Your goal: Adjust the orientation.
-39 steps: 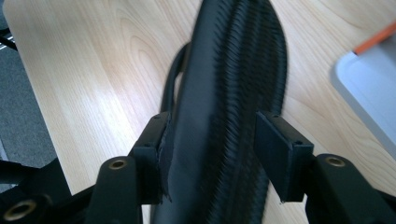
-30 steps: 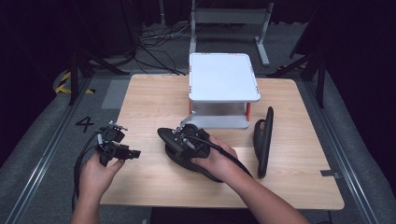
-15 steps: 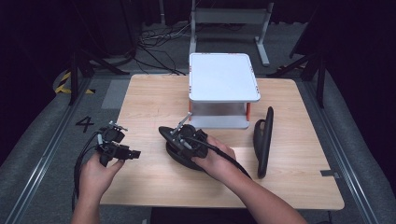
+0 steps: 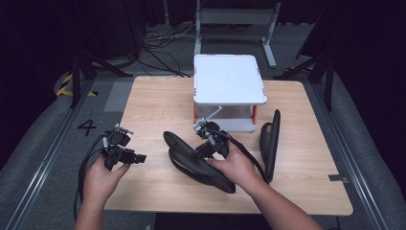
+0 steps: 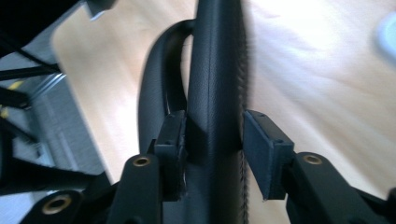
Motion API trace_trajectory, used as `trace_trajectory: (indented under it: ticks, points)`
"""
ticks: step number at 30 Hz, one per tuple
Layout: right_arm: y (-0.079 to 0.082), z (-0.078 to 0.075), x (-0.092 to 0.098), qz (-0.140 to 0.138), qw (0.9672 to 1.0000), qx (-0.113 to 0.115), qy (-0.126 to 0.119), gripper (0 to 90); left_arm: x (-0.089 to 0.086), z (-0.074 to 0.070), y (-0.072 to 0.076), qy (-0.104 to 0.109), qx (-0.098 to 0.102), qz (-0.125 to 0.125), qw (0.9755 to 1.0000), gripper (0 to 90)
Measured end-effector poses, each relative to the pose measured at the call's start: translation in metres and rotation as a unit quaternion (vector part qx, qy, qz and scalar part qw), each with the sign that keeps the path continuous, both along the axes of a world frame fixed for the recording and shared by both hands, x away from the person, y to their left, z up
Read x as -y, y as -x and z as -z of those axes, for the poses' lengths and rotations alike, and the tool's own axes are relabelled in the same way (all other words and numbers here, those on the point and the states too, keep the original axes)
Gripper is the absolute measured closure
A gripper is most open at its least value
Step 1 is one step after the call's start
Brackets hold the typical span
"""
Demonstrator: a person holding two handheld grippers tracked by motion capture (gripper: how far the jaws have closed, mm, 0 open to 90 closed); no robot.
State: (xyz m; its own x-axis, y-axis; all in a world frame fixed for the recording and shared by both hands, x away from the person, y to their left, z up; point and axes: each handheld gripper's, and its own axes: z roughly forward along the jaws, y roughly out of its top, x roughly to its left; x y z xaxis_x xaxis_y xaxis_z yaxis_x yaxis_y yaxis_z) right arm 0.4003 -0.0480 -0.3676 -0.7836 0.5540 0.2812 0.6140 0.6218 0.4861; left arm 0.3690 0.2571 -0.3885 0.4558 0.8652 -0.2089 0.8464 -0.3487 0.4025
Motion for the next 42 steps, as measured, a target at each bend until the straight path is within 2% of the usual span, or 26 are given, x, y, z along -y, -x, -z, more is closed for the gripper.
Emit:
trace_trajectory:
  ticks: [2,3,4,5,6,7,8,11,14,17,19,21,25,26,28,31,34,37,41,42]
  points:
    - [-0.001,-0.001,0.003,0.006,0.9999,0.009,0.005,61.0,0.0,0.0,-0.001,-0.001,0.0,0.0,1.0,42.7]
    - [-0.004,-0.002,0.008,0.015,0.9994,0.029,0.015,61.2,0.0,0.001,-0.001,0.001,-0.002,-0.003,1.0,42.7]
    - [-0.004,-0.002,0.008,0.015,0.9994,0.029,0.015,61.2,0.0,0.001,-0.001,0.001,-0.002,-0.003,1.0,42.7]
    - [-0.005,-0.003,0.011,0.021,0.9987,0.041,0.022,61.5,0.0,0.001,-0.001,0.001,-0.002,-0.002,1.0,42.7]
    - [-0.005,-0.003,0.013,0.034,0.9967,0.064,0.038,63.7,0.0,0.001,-0.001,0.001,-0.002,-0.002,1.0,42.7]
    - [-0.005,-0.003,0.013,0.034,0.9967,0.064,0.038,63.7,0.0,0.001,-0.001,0.001,-0.002,-0.002,1.0,42.7]
    - [-0.006,-0.003,0.015,0.041,0.9946,0.08,0.052,64.3,0.0,0.001,-0.001,0.001,-0.001,-0.002,1.0,42.7]
    - [-0.01,-0.001,0.018,0.056,0.989,0.107,0.085,66.0,0.0,0.001,-0.001,0.001,-0.001,-0.002,1.0,42.7]
    - [-0.012,0.003,0.021,0.069,0.9829,0.123,0.119,67.3,-0.001,0.002,-0.001,0.002,-0.002,-0.003,1.0,42.7]
    - [-0.016,0.012,0.024,0.079,0.9777,0.126,0.148,67.8,0.0,0.003,-0.001,0.002,-0.004,-0.002,1.0,42.7]
    - [-0.017,0.018,0.027,0.092,0.971,0.139,0.171,68.1,0.001,0.003,-0.002,0.001,-0.005,0.001,1.0,42.7]
    - [-0.018,0.024,0.03,0.097,0.9717,0.125,0.176,68.4,0.002,0.003,-0.002,-0.002,-0.003,0.001,1.0,42.7]
    - [-0.017,0.028,0.033,0.098,0.9714,0.122,0.179,67.4,0.003,0.004,-0.002,-0.001,-0.005,0.001,1.0,42.7]
    - [-0.014,0.024,0.037,0.104,0.9712,0.127,0.173,66.5,0.005,0.004,-0.002,-0.004,-0.004,0.005,1.0,42.7]
    - [-0.009,0.02,0.044,0.102,0.9731,0.129,0.162,64.2,0.006,0.004,-0.002,-0.001,-0.005,0.004,1.0,42.9]
    - [0.004,0.023,0.054,0.097,0.9776,0.113,0.149,55.7,0.01,0.005,-0.003,-0.003,-0.006,0.012,0.9999,43.3]
    - [0.014,0.03,0.065,0.093,0.9785,0.099,0.155,53.0,0.018,0.007,-0.005,-0.007,-0.009,0.022,0.9997,43.8]
    - [0.021,0.041,0.073,0.088,0.979,0.078,0.167,52.6,0.026,0.01,-0.006,-0.014,-0.012,0.032,0.9993,44.4]
    - [0.022,0.048,0.074,0.083,0.9789,0.073,0.171,52.9,0.032,0.011,-0.008,-0.017,-0.014,0.039,0.999,44.4]
    - [0.02,0.05,0.07,0.077,0.9805,0.074,0.164,56.5,0.035,0.011,-0.01,-0.018,-0.014,0.043,0.9988,44.3]
